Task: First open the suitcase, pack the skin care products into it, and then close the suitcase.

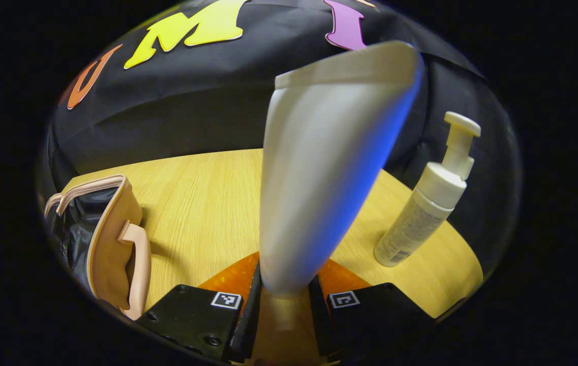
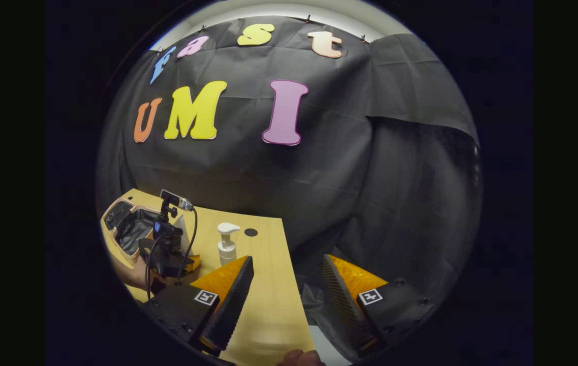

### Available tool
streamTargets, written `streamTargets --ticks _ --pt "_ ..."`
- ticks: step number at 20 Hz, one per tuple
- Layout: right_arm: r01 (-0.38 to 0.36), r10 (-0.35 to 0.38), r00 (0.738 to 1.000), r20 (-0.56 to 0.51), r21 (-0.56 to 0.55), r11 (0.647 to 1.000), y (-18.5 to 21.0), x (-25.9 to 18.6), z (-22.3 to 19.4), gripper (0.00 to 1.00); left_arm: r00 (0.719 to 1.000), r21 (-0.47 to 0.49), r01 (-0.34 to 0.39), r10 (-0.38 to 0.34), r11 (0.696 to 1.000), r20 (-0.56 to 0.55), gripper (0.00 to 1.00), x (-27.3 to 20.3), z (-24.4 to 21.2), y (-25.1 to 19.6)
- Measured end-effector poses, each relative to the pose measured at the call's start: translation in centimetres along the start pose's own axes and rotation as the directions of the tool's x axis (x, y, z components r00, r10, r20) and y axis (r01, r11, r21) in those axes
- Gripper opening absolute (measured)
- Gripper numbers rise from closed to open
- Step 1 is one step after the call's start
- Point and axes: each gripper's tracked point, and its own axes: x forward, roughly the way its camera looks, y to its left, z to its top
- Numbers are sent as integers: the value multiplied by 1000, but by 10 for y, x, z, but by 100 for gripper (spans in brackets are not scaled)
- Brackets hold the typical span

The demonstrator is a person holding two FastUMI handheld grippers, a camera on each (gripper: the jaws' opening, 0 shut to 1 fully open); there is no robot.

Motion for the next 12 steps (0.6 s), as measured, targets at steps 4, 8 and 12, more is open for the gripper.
streamTargets --ticks 4,8,12 --pt "-55 55 999 4 27 998 33 11 -18 81 999 17 -5 4 1000 51 47 -42 30 7" --pt "-117 116 993 33 46 992 70 38 -30 82 996 -16 -32 33 999 83 48 -105 53 23" --pt "-141 141 990 9 98 985 99 79 -54 81 991 -59 -100 105 993 79 48 -168 58 52"
